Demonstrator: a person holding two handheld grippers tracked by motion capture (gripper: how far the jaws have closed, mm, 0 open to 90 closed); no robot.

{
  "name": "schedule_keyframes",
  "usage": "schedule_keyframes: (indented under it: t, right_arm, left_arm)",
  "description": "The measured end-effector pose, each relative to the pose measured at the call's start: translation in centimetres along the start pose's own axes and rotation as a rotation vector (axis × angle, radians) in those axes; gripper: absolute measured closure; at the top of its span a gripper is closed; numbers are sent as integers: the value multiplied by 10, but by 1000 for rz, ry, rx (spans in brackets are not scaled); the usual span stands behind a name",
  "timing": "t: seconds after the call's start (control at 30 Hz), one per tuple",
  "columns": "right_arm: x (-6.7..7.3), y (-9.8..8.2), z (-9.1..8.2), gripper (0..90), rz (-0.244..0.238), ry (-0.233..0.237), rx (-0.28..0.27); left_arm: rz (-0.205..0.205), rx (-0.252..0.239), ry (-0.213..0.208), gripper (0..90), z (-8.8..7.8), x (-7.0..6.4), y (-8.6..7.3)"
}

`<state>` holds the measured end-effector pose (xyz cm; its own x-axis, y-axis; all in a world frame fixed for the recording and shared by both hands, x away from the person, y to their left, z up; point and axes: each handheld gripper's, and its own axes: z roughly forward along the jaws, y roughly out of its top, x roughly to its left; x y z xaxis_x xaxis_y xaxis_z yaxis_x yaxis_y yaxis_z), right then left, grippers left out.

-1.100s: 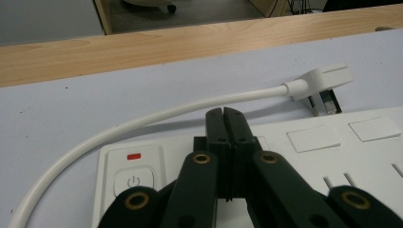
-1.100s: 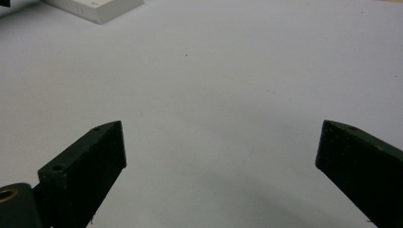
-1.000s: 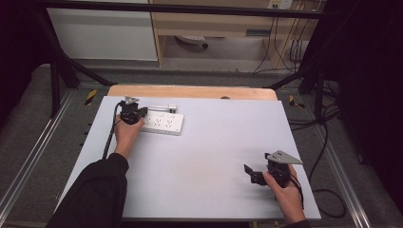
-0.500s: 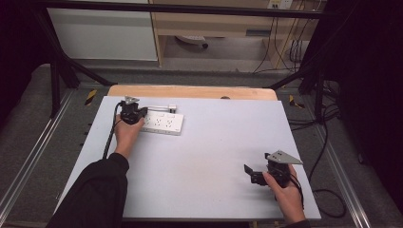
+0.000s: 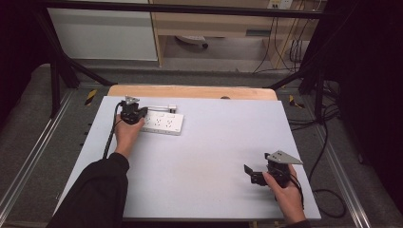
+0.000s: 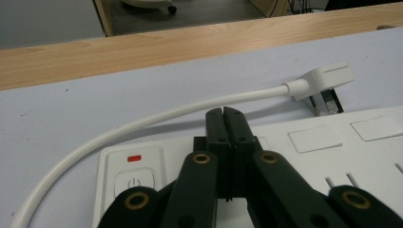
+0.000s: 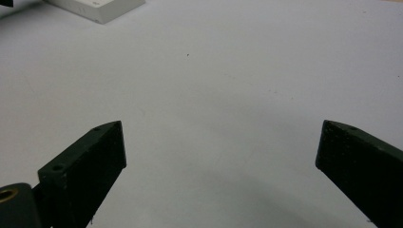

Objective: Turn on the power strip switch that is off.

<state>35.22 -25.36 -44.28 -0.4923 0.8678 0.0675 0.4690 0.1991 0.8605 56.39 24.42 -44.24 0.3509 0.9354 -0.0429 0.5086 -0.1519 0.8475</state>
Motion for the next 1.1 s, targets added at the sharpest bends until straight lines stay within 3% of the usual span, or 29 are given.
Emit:
schedule_keyframes:
  t: [1.1]
  right_arm:
    - [0,-1,0,32,3,1,4]
  left_arm:
    - [2,4,2,899,1,1,-2]
